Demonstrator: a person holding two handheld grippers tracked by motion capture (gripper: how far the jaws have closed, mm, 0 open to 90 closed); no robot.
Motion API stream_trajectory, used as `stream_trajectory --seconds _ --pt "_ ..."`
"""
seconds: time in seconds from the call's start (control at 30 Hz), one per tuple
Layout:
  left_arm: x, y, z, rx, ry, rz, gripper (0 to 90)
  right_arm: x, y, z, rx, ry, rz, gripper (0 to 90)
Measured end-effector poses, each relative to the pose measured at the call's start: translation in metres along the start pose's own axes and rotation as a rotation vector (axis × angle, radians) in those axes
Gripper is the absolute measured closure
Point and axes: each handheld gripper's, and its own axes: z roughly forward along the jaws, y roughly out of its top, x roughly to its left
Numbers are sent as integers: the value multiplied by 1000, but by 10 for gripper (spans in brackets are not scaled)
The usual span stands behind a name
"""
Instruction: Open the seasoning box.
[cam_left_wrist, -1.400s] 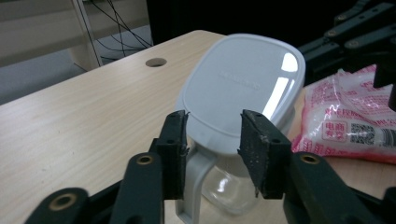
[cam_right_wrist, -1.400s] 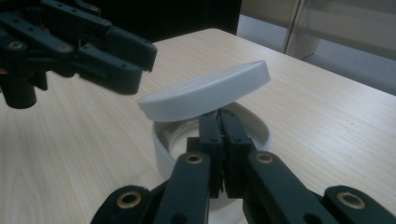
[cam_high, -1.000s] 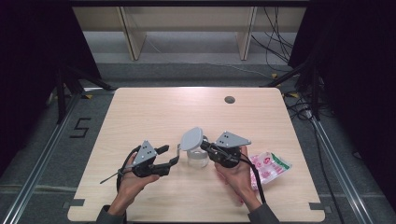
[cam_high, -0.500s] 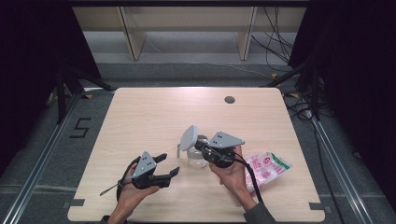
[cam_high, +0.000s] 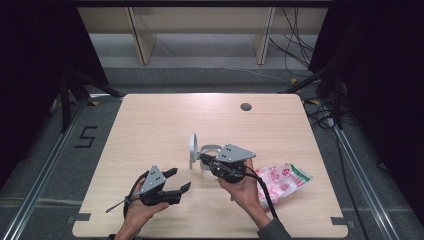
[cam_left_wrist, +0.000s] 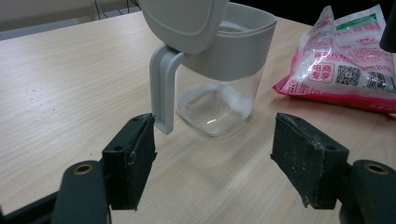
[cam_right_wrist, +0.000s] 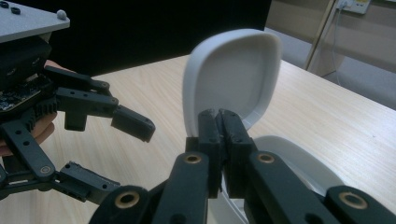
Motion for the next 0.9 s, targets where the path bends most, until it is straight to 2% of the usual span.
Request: stream_trajectory --seconds 0.07,0.1,0.13,0.17,0.2,0.23,0.27,0.3,0.33,0.37,0.47,0.5,0.53,0.67,0.7,0.73,0.77,0.8,0.83,0.9 --pt "0 -1 0 7 1 2 297 -2 1 0 -9 -4 -31 882" --pt "0 -2 2 -9 -2 1 297 -1 1 -1 -5 4 -14 878" --pt "0 -2 2 -2 -4 3 296 -2 1 -1 -27 -2 -22 877" --pt "-1 -2 1 8 -2 4 296 -1 1 -5 -10 7 -8 876" --pt "-1 -2 1 14 0 9 296 -2 0 -10 -20 0 -40 877" --pt "-1 -3 1 12 -1 9 296 -2 0 -10 -20 0 -40 877" --pt "-2 -3 2 -4 -4 -4 295 0 -1 -13 -8 8 -19 878" --pt "0 -3 1 0 -4 5 295 1 -3 -17 -1 -3 -20 884" --pt "1 -3 0 5 -1 5 294 0 -5 -22 10 -3 -46 889" --pt "2 -3 -1 5 0 6 293 2 -9 -25 10 -15 -24 891" --pt "3 -4 -2 8 1 9 291 -1 -19 -36 36 -14 -25 895" --pt "4 -4 -2 11 5 20 291 1 -23 -40 51 -11 2 897" --pt "2 -5 -1 -6 -3 1 291 1 -27 -44 60 -11 8 897" --pt "2 -6 -2 13 -3 9 288 0 -45 -59 95 -32 -12 898" --pt "1 -6 0 0 -6 8 286 0 -49 -64 110 -37 18 898" --pt "1 -7 1 -4 -9 4 282 -1 -53 -68 110 -53 18 898" --pt "0 -7 0 10 -12 0 280 -1 -57 -73 125 -58 35 898" --pt "0 -7 0 22 -12 12 278 -1 -62 -78 131 -68 52 897" --pt "0 -7 1 17 -16 13 276 -4 -65 -82 127 -74 38 898" --pt "-3 -7 2 10 -22 1 275 -4 -70 -88 139 -87 47 898"
